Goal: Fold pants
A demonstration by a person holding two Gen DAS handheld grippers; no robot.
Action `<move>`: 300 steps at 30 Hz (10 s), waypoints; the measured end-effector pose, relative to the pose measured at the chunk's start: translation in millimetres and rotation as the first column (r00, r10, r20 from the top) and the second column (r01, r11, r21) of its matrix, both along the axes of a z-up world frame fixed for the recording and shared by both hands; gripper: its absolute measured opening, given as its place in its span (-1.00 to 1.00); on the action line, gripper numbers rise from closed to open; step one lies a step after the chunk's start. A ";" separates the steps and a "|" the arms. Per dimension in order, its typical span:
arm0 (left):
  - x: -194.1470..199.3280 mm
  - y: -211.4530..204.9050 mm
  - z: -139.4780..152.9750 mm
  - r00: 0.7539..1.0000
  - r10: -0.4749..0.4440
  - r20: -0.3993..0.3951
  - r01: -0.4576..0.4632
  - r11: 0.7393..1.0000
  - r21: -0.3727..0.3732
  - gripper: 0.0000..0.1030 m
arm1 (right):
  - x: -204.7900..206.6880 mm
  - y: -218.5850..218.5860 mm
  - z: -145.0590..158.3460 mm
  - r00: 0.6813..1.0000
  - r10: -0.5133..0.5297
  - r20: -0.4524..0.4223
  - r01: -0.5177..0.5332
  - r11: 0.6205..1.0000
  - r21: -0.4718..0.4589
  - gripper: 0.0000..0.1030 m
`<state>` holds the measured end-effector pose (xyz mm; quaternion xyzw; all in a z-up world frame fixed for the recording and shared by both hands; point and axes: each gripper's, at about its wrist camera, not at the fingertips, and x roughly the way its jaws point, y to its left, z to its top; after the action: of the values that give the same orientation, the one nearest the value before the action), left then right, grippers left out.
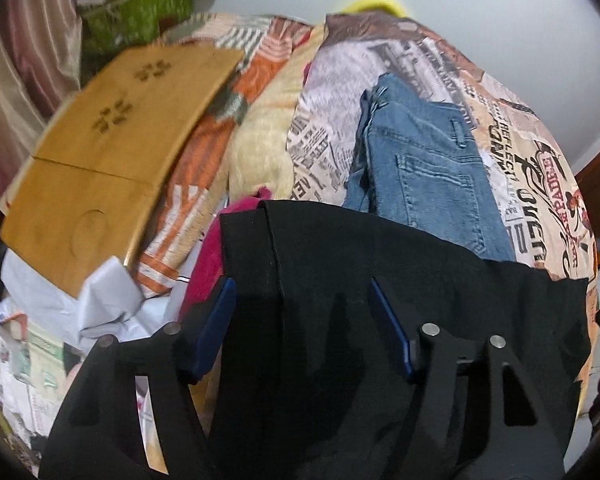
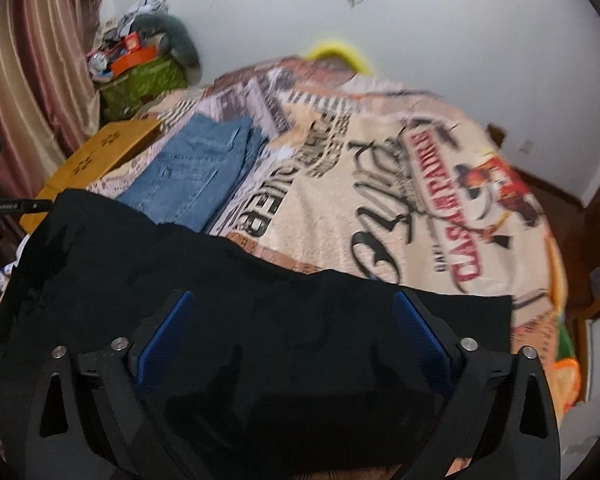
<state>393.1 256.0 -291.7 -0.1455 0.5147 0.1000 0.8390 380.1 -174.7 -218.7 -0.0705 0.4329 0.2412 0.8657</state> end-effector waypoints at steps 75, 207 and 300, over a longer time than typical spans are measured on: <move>-150.1 -47.7 108.3 0.974 -0.142 0.176 0.116 0.982 0.147 -0.70 | -149.6 3.0 63.5 0.989 0.112 0.097 -0.120 0.990 0.074 -0.90; -162.3 -304.0 4.4 0.883 -0.458 -0.100 0.468 0.860 0.204 0.80 | -221.8 -239.4 1.3 0.899 -0.416 -0.136 0.429 0.900 0.083 -0.95; -98.5 -27.1 5.2 0.986 -0.169 0.006 0.163 0.961 0.221 -0.38 | -15.9 138.2 -12.9 0.985 0.119 -0.125 -0.112 0.992 0.059 -0.90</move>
<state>294.6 228.9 -286.5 -0.0093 0.5003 0.0840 0.8617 364.2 -36.5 -231.7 -0.0572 0.4766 0.3061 0.8221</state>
